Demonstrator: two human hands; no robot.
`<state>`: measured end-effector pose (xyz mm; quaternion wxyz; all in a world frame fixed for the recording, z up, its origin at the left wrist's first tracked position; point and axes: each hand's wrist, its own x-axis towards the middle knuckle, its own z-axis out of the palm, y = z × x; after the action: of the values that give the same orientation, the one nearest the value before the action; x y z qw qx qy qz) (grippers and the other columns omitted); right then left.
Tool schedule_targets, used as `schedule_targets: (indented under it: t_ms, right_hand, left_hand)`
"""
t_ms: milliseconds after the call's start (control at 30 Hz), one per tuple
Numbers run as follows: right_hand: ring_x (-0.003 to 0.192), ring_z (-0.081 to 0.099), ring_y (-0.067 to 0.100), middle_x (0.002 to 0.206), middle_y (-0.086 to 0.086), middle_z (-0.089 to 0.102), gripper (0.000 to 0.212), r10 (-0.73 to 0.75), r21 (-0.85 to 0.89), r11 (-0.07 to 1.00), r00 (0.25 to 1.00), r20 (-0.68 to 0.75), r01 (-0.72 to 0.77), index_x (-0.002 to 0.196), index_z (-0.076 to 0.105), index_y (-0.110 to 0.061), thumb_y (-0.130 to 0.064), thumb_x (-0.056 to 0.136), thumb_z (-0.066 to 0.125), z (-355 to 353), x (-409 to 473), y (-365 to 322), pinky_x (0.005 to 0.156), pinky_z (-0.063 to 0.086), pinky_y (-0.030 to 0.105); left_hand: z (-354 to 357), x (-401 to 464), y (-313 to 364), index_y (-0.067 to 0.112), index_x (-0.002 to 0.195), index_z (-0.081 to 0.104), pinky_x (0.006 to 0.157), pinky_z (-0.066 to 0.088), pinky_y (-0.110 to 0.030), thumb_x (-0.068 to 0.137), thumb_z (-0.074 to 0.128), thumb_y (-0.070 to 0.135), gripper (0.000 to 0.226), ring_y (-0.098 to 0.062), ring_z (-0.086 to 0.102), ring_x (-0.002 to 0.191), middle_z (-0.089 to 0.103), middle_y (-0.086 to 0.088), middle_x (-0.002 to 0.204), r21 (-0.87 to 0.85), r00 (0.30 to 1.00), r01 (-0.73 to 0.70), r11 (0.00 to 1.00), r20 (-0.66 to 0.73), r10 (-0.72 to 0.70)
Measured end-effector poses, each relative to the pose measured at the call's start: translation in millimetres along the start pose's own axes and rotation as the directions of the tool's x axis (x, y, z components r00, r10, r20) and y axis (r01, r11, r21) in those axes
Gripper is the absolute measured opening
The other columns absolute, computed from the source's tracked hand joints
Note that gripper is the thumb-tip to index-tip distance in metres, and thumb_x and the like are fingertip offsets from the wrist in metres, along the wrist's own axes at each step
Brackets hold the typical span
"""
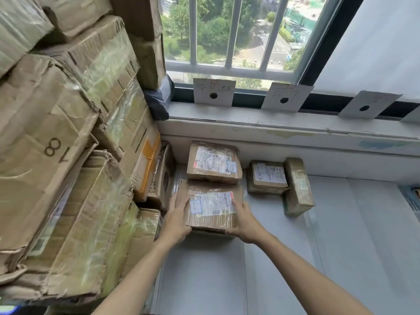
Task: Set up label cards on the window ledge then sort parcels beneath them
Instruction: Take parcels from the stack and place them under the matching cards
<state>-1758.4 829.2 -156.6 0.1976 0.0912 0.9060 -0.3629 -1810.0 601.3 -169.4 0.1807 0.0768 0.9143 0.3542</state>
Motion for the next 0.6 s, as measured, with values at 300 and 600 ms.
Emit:
schedule_targets:
  t_ms: [300, 600]
  right_hand:
    - [0.144, 0.033, 0.036, 0.164, 0.014, -0.012, 0.111, 0.047, -0.135, 0.990, 0.999, 0.026, -0.043, 0.158, 0.002, -0.029, -0.022, 0.079, 0.080, 5.3, 12.7, -4.1, 0.108, 0.044, 0.038]
    - [0.147, 0.030, 0.035, 0.166, 0.014, -0.015, 0.128, 0.092, -0.257, 0.962, 0.996, 0.005, -0.088, 0.159, -0.011, -0.029, -0.033, 0.075, 0.086, -13.4, -25.1, -27.2, 0.107, 0.040, 0.038]
  left_hand:
    - [14.5, 8.1, -9.8, 0.035, 0.154, 0.021, 0.104, 0.044, -0.039, 0.071, 0.062, -0.013, 0.104, -0.032, 0.024, 0.148, -0.011, 0.005, 0.165, 0.181, 0.999, 0.009, 0.984, -0.034, -0.003]
    - [6.8, -29.3, 9.5, 0.035, 0.157, 0.008, 0.120, 0.016, -0.047, 0.076, 0.071, 0.008, 0.106, -0.034, -0.015, 0.151, -0.020, -0.007, 0.163, 0.451, 0.996, -0.083, 0.889, 0.071, 0.057]
